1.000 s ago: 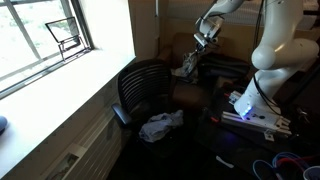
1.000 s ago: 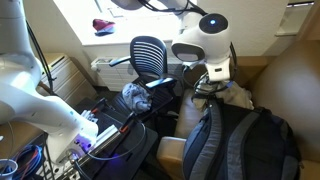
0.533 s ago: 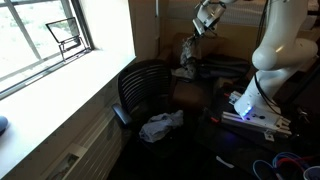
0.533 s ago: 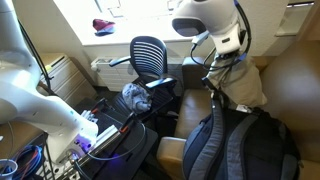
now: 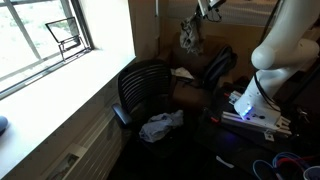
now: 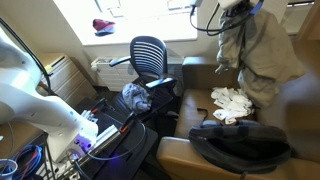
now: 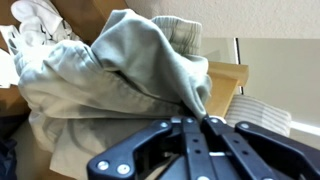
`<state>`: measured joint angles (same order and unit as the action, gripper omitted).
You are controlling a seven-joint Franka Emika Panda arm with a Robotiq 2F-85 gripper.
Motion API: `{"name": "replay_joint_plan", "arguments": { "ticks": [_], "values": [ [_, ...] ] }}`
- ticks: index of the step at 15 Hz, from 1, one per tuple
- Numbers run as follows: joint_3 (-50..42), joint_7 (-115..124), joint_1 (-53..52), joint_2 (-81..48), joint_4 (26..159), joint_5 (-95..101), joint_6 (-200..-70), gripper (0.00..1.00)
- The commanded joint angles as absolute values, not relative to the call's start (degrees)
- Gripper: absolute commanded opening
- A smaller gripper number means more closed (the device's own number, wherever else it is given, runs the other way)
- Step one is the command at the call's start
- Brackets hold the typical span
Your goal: Pick up the short from the brown chair and put it on the black chair
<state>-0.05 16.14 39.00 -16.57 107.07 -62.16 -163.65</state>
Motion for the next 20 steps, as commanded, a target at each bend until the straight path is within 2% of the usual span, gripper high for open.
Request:
{"name": "replay_joint_plan", "arguments": {
  "ticks": [1, 2, 5, 8, 11, 12, 14, 15, 20],
  "values": [
    [0.6, 16.5, 41.2, -14.9, 107.4, -64.2, -154.2, 0.01],
    [-5.2, 19.1, 35.2, -12.6, 110.6, -61.9, -151.1, 0.01],
    [-9.3, 18.6, 29.8, -5.1, 118.2, -54.3, -143.6, 0.01],
    [-12.9, 16.3, 24.0, 3.3, 125.7, -44.4, -145.1, 0.01],
    [-15.4, 14.0, 22.7, 9.8, 127.8, -39.8, -150.4, 0.01],
    [-15.2, 17.0, 21.4, 4.5, 124.3, -40.9, -147.6, 0.05],
    [-16.4, 16.1, 21.4, 8.4, 125.7, -39.8, -148.7, 0.05],
    [-15.6, 13.2, 20.1, 10.3, 126.8, -38.4, -146.4, 0.01],
    [-9.2, 17.5, 12.8, 16.7, 132.3, -32.4, -140.3, 0.01]
  ]
}}
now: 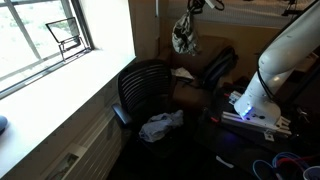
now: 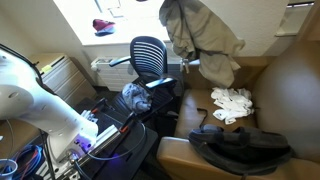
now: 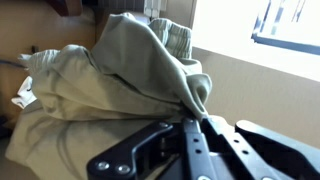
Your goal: Pick up the short from the brown chair and put it on the black chair
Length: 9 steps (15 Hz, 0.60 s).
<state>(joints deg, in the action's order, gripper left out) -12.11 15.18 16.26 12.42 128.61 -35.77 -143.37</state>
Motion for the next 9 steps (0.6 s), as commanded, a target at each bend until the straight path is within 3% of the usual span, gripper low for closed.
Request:
{"name": "replay_joint_plan", "arguments": {
  "ticks": [1, 6, 9],
  "values": [
    [-7.4, 19.2, 11.1, 16.9, 133.1, -30.9, -139.4, 0.01],
    [0.0, 24.2, 3.8, 14.5, 132.1, -23.8, -133.0, 0.01],
    [-1.2, 13.4, -0.8, 12.1, 128.0, -29.7, -133.6, 0.01]
  ]
}}
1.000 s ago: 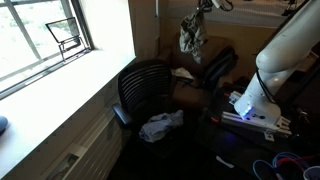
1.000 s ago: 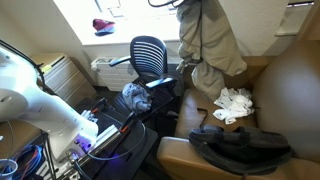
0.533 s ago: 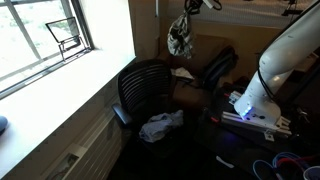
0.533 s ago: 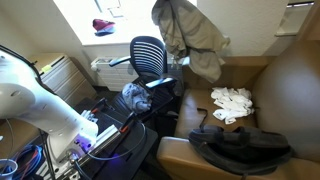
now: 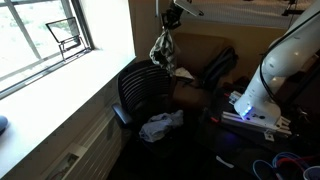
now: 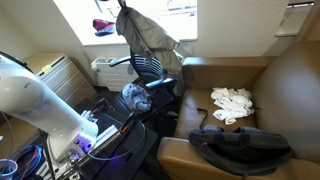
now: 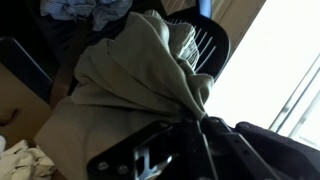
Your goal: Pick up the short from the brown chair and put it on the black chair
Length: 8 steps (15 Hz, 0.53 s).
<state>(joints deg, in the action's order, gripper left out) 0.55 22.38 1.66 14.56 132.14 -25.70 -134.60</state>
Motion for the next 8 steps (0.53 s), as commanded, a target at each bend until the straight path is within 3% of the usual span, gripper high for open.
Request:
{"name": "replay_joint_plan", "arguments": {
  "ticks": [1, 8],
  "values": [
    [0.2, 19.9, 0.4, 14.5, 131.4, -26.7, -134.6, 0.05],
    [-0.5, 6.9, -5.0, 14.5, 128.7, -43.4, -129.1, 0.01]
  ]
}}
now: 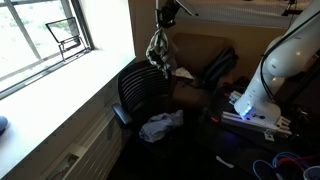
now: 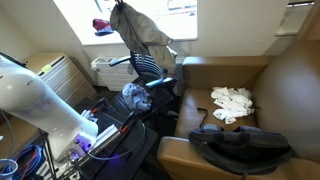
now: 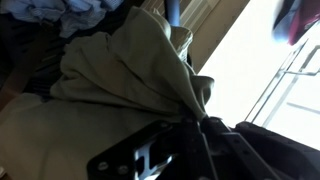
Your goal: Pick up the short from the brown chair and put it on the black chair
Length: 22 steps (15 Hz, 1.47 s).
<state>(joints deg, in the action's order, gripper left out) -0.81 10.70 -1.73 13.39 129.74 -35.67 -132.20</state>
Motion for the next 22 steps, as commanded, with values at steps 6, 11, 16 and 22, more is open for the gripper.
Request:
{"name": "replay_joint_plan", "arguments": {
  "ticks": [6, 11, 16, 22],
  "values": [
    [-0.5, -0.1, -7.1, 9.7, 127.2, -60.8, -117.6, 0.01],
    [0.2, 1.9, -2.8, 3.7, 129.9, -55.5, -126.6, 0.01],
    [0.3, 0.9, -2.5, 1.3, 129.7, -54.4, -128.9, 0.05],
    [0.2, 4.4, -2.3, 0.6, 128.3, -48.4, -117.6, 0.45]
  ]
}}
